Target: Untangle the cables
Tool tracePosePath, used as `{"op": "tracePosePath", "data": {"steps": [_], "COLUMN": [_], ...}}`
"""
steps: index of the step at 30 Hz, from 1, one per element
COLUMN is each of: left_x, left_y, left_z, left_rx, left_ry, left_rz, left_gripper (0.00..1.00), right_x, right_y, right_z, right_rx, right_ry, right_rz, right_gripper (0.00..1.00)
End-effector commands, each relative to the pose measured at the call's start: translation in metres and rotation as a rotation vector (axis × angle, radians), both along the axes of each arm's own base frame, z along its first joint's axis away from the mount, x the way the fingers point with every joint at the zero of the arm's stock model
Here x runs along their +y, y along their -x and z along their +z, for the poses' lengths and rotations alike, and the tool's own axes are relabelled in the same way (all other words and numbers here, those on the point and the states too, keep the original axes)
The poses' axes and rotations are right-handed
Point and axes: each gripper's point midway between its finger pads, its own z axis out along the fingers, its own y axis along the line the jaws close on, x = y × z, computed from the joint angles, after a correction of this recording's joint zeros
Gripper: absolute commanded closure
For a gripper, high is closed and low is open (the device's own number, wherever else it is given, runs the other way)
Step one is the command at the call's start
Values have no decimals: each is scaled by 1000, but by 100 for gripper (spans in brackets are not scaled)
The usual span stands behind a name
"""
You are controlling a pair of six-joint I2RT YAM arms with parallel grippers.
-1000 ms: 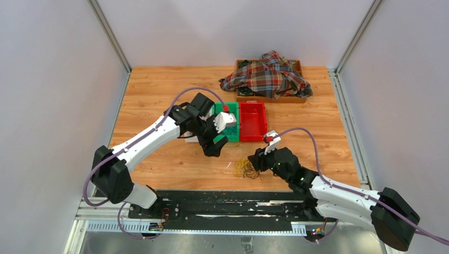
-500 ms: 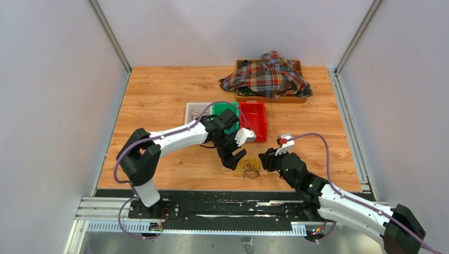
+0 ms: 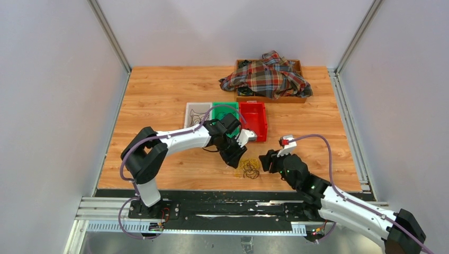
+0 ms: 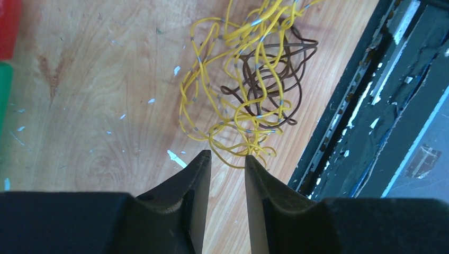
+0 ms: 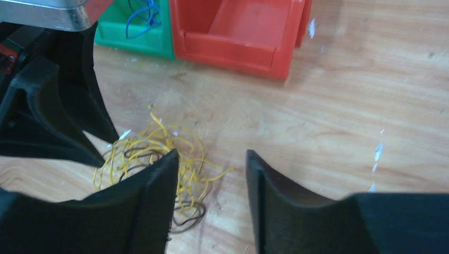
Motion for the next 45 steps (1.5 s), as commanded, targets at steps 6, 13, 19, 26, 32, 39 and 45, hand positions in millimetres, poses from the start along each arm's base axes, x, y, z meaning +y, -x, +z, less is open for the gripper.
{"op": "tracePosePath", "data": {"steps": [6, 13, 19, 26, 32, 39, 45], "left_x": [10, 21, 31, 40, 39, 49, 59], "left_y": [3, -5, -9, -9, -10, -6, -2], "left_z": [-19, -12, -6, 5, 33, 76, 114], "left_rx": [-15, -106, -156, -178, -216, -274, -339], "left_ry": [-43, -66, -92, -91, -67, -29, 31], "left_rz": [-14, -26, -38, -67, -115, -181, -233], "left_gripper": [89, 99, 99, 99, 99, 89, 55], "right_x": [25, 40, 49, 47, 50, 53, 70], "right_y": [49, 75, 62, 51, 61, 70, 72], "right_z": [-8, -31, -42, -46, -15, 44, 75], "right_rx": [185, 267, 250, 226, 230, 193, 147], "right_ry": [32, 82, 102, 137, 78, 4, 4], "right_rz": [236, 352, 327, 284, 325, 378, 474], "right_gripper": [35, 47, 58, 73, 99, 100, 99]}}
